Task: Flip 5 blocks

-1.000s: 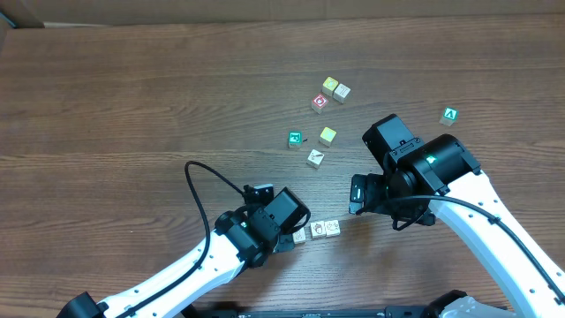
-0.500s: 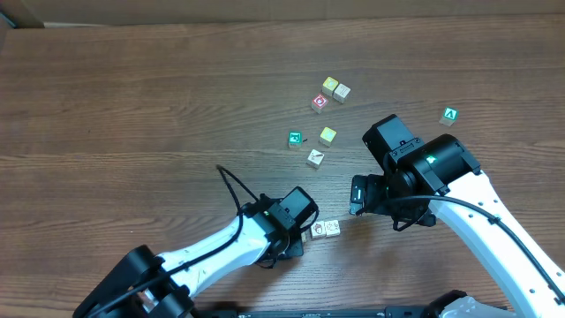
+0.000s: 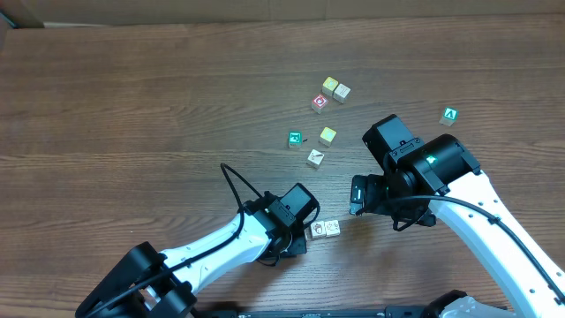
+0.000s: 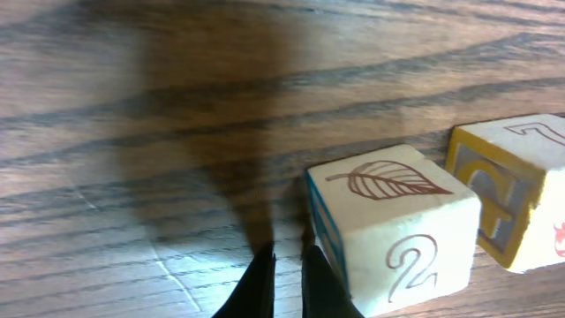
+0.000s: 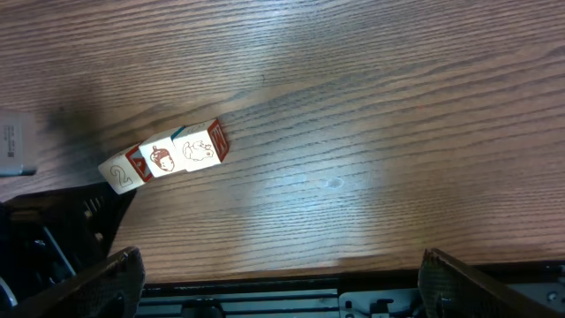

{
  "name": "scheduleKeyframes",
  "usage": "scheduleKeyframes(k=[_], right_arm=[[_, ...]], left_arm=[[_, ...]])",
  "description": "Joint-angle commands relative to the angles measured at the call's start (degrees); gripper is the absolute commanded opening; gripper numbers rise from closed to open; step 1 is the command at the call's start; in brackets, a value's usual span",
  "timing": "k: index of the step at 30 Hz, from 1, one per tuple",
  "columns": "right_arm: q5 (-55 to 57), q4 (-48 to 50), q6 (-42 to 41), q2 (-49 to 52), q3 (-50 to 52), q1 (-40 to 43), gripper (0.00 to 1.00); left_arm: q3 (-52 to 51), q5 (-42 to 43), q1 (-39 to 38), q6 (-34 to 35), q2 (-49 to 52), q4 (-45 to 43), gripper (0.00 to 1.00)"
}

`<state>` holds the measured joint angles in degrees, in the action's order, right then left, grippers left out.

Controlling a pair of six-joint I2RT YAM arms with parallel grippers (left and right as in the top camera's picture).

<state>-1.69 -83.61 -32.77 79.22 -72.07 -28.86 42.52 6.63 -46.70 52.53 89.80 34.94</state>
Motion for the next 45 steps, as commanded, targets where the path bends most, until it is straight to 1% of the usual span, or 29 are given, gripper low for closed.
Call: scheduleKeyframes(k=[1, 6, 11, 17, 27, 45], right_arm=[[-0.15, 0.11, 0.26, -1.22, -1.40, 0.22, 1.00], [-0.13, 0.13, 0.26, -1.22, -1.40, 0.22, 1.00], [-0.15, 0.15, 0.26, -1.22, -1.40, 0.22, 1.00], [-0.13, 0.15, 0.24, -1.22, -1.40, 0.22, 1.00], [-0.15, 0.39, 0.24, -1.22, -1.40, 0.22, 1.00], [-0.15, 0.13, 0.24, -1.22, -1.40, 0.22, 1.00]], left_arm=[[-0.68, -3.26, 2.60, -1.77, 1.97, 1.99, 0.05], [-0.68, -3.19, 5.16, -3.06, 1.97, 1.86, 0.06], [-0.68, -3.02, 5.29, -4.79, 1.97, -0.92, 0.08], [-0.68, -0.24, 4.87, -4.81, 1.97, -2.99, 0.05], [-0.68, 3.06, 4.57, -4.70, 1.97, -3.74, 0.04], [-0.68, 8.55, 4.50, 1.53, 1.97, -2.21, 0.04]])
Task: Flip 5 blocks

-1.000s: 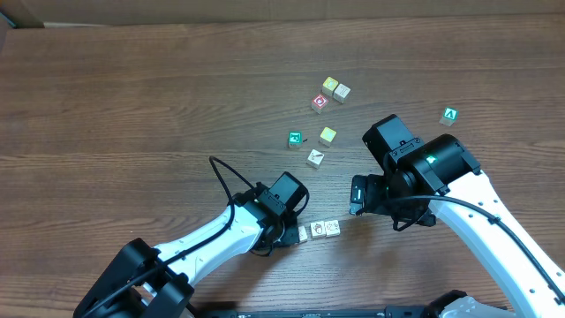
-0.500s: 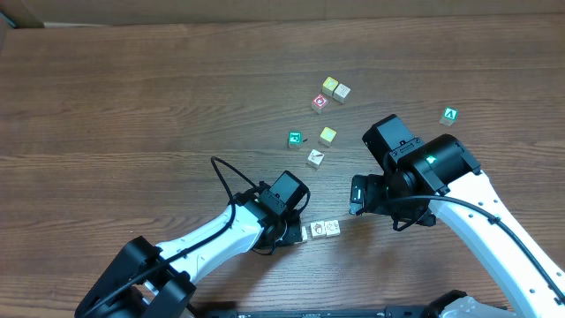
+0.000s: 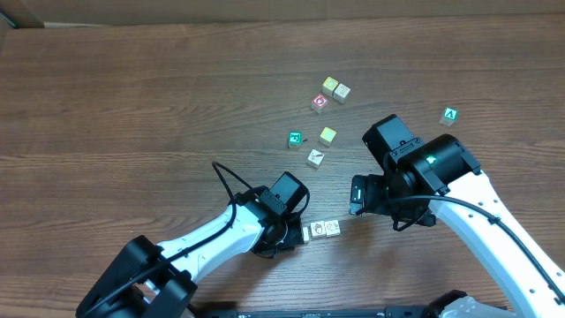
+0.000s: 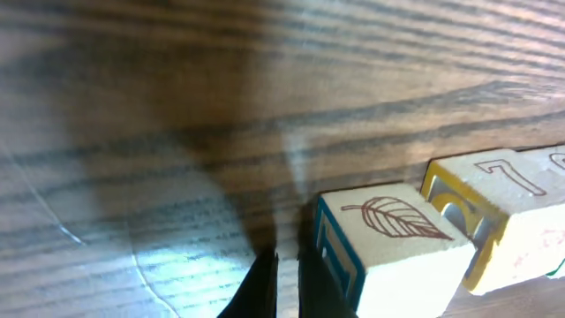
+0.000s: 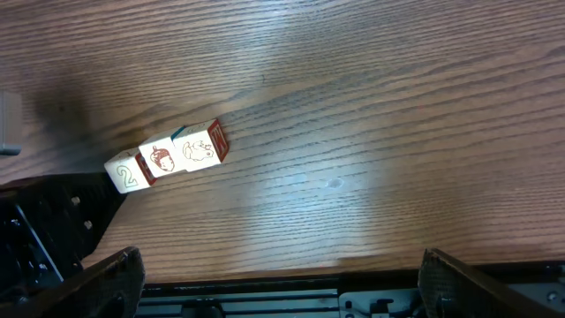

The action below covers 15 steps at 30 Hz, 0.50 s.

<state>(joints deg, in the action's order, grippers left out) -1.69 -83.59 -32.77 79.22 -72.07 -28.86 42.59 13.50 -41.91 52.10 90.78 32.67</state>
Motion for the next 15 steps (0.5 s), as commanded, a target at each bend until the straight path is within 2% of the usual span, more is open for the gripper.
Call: scheduleKeyframes(k=[1, 15], right_arm=[[-0.15, 0.11, 0.26, -1.22, -1.40, 0.22, 1.00], [-0.13, 0.09, 0.26, -1.22, -1.40, 0.22, 1.00]], left_arm=[[-0.74, 1.60, -0.28, 1.99, 0.98, -0.17, 0.04], [-0.74, 0.92, -0.26, 2.36, 0.98, -2.93, 0.04]])
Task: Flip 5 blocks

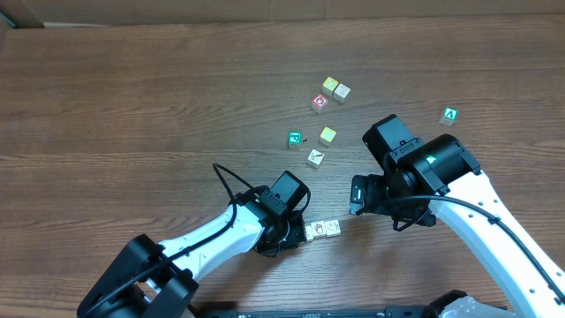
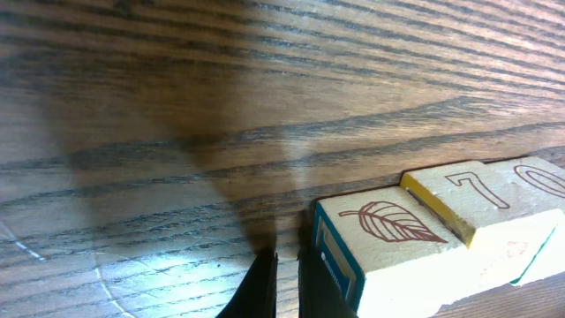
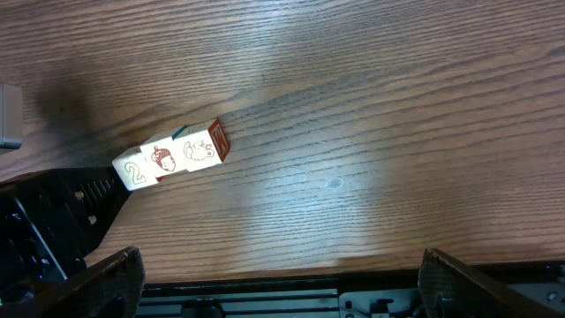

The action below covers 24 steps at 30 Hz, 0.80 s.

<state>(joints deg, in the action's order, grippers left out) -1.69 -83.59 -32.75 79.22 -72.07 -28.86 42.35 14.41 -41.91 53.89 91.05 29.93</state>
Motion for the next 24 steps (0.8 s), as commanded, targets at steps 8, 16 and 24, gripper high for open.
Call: scheduleKeyframes(k=[8, 16, 24], right_arm=[[-0.13, -0.17, 0.24, -1.22, -1.40, 0.22, 1.00], [-0.13, -0.37, 0.24, -1.22, -1.40, 0.22, 1.00], [-0.11, -0.33, 0.24, -1.22, -1.40, 0.22, 1.00]], left_arm=[[-0.50, -1.92, -0.09, 0.59, 0.72, 1.16, 0.04], [-0.44, -2.58, 0.44, 0.50, 0.24, 4.28, 0.04], [0.00, -5.92, 0.44, -1.18, -5.57, 6.97, 0.06]])
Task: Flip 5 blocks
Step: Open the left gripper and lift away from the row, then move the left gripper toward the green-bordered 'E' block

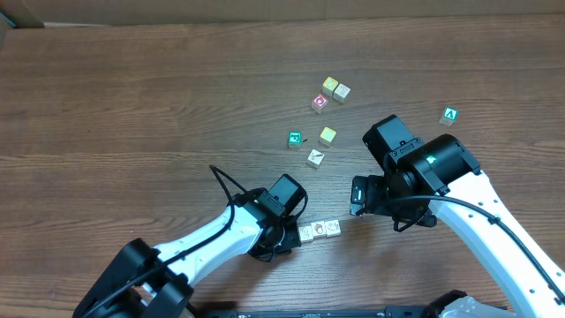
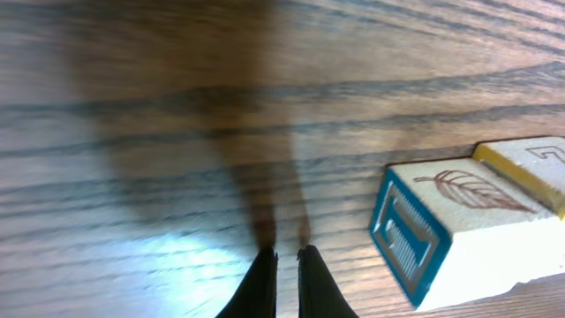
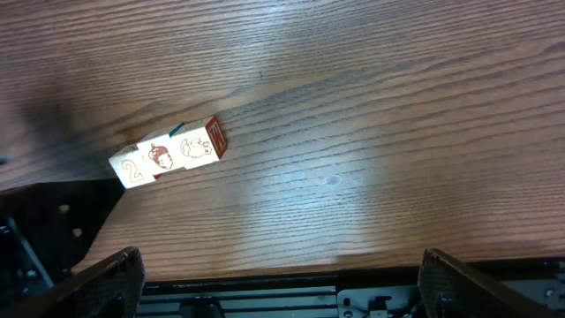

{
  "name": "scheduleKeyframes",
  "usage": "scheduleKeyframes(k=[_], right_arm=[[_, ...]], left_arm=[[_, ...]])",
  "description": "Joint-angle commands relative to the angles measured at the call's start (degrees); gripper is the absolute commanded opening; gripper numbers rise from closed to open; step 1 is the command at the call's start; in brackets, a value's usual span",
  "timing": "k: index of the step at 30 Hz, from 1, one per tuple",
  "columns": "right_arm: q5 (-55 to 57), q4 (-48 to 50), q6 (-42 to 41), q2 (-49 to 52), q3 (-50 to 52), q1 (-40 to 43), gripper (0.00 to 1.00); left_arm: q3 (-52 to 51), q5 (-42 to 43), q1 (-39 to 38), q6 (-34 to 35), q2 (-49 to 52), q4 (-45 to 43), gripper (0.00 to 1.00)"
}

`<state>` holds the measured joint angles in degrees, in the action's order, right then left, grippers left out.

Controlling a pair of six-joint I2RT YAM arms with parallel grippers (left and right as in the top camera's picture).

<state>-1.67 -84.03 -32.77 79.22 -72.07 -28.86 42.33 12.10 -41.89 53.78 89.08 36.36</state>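
Note:
Three blocks lie in a row near the table's front edge: a "2" block, an acorn block and an animal block. In the overhead view the row lies between the two arms. The left wrist view shows the end block with a leaf face and a blue face, and a yellow-edged block behind it. My left gripper is shut and empty, a short gap left of that block. My right gripper hangs open, high above the table right of the row.
Several more blocks are scattered further back: a pair, a red-marked one, a green one, a yellowish one and a white one. A green block lies alone at the right.
My shut left gripper stood right beside the leaf block's blue face and is now a little further left, with bare wood between. The right arm has not moved.
My left gripper was shut beside the end block, which sat slightly askew from its neighbours. At the two later moments the block stood squared against the row, with the gripper tips close by its blue face. Now the gripper stands off to the left. The "2" stayed facing up.

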Motion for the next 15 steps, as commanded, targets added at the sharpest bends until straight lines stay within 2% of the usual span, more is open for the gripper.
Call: scheduleKeyframes(k=[1, 4, 6, 10, 15], right_arm=[[-0.13, 0.11, 0.26, -1.22, -1.40, 0.22, 1.00], [-0.13, 0.07, 0.26, -1.22, -1.40, 0.22, 1.00], [-0.15, 0.07, 0.26, -1.22, -1.40, 0.22, 1.00], [-0.15, 0.09, 0.26, -1.22, -1.40, 0.22, 1.00], [-0.15, 0.11, 0.24, -1.22, -1.40, 0.22, 1.00]], left_arm=[[0.46, -4.76, 0.42, -1.11, -4.81, 1.42, 0.08], [2.51, -8.17, 0.42, -2.56, -8.37, 4.70, 0.17], [4.09, -9.84, 0.42, -4.35, -10.08, 6.47, 0.27], [7.82, -11.47, 0.46, -10.21, -11.21, 9.01, 0.43], [11.61, -11.67, 3.19, -18.01, -10.62, 9.07, 0.47]])
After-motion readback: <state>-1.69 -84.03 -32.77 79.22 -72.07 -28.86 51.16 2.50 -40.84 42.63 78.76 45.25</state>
